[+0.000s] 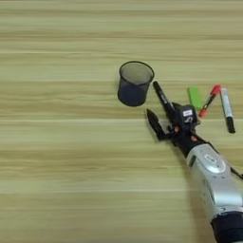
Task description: Move the objects on the table
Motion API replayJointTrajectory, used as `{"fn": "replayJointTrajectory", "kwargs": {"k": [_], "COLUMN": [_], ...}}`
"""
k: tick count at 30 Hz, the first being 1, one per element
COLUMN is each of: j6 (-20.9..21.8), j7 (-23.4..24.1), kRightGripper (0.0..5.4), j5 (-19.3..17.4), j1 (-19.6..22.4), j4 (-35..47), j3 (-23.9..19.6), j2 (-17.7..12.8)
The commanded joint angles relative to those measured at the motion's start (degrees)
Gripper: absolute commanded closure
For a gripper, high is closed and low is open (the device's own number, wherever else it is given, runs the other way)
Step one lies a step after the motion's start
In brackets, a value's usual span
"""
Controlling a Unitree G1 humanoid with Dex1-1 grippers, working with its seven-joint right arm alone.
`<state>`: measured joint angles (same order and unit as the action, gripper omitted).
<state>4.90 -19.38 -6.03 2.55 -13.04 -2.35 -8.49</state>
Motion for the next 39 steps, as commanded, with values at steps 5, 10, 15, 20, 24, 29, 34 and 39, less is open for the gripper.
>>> {"fn": "replayJointTrajectory", "kwargs": {"k": [5,10,15,20,24,29,34,39], "j6": [2.7,2.7,2.7,2.8,3.2,3.7,4.5,5.4], "j7": [-1.4,-1.9,-2.4,-3.0,-3.5,-3.8,-3.5,-3.7], "kRightGripper": [0.07,0.03,0.03,0.03,0.03,0.03,0.03,0.03], "j5": [0.5,1.5,2.3,2.6,3.3,4.0,4.0,4.1], "j1": [3.7,6.3,9.9,11.7,12.9,15.5,18.6,20.5], "j4": [3.6,1.8,-0.9,-1.9,-2.7,-5.5,-9.1,-11.8], "j3": [0.9,1.7,2.0,3.0,4.0,4.6,4.1,4.1], "j2": [-1.3,-1.9,-1.8,-1.1,-1.1,-1.0,-1.0,-1.1]}}
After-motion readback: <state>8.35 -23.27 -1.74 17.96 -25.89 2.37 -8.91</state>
